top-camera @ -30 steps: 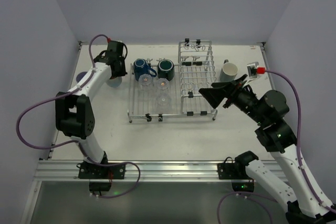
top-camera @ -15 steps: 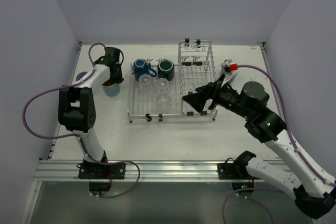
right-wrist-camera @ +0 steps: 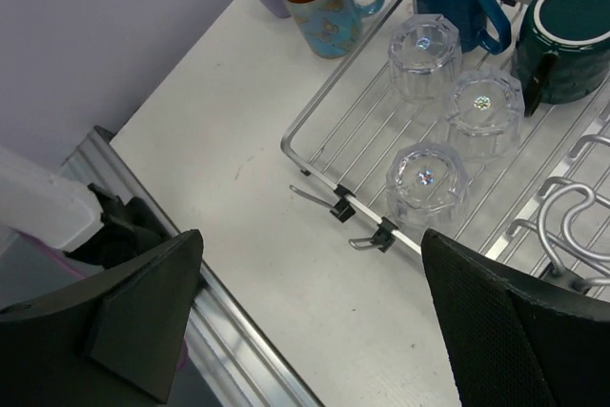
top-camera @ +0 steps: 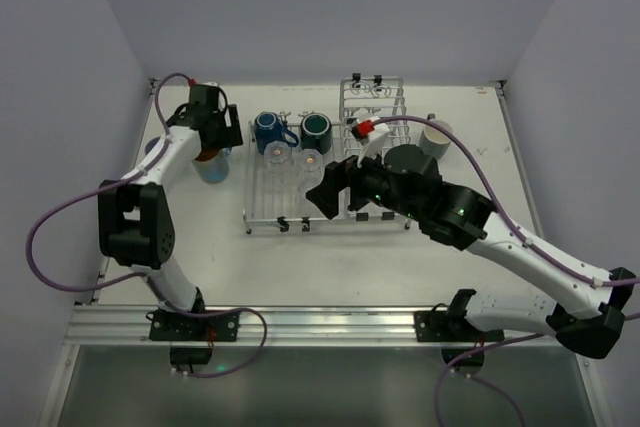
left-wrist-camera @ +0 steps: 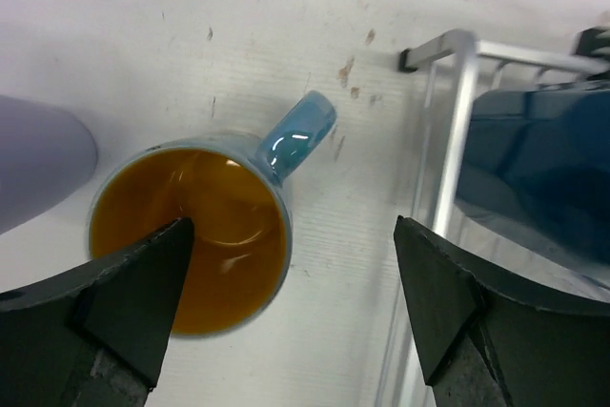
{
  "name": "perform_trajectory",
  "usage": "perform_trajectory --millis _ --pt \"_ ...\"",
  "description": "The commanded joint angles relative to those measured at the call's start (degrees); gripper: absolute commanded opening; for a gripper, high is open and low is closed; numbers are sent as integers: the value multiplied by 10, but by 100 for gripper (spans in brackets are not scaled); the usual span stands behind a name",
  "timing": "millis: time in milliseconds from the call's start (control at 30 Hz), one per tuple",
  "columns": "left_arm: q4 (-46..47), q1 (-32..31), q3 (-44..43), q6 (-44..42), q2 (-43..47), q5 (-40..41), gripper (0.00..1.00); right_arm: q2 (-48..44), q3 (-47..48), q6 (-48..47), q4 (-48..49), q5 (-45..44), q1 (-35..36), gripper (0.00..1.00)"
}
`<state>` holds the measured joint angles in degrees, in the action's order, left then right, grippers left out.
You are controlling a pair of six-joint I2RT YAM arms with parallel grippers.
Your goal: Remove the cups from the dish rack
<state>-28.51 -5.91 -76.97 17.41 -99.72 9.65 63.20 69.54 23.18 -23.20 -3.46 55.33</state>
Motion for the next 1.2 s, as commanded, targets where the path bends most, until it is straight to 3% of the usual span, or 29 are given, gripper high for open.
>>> perform_trajectory --millis 0,200,467,700,900,1167 --pt "38 5 1 10 85 -35 91 39 43 -22 -32 -82 21 99" --pt "60 4 44 33 201 -108 94 119 107 -22 -63 -119 45 99" --pt "151 3 240 57 436 -278 96 266 196 -9 -123 -178 47 99" --pt "159 2 357 46 593 -332 100 350 234 23 -151 -239 44 99" --pt "159 2 399 31 664 -314 100 395 263 62 -181 -263 28 99" --pt "154 -13 391 25 661 -315 100 427 265 102 -201 -273 17 99"
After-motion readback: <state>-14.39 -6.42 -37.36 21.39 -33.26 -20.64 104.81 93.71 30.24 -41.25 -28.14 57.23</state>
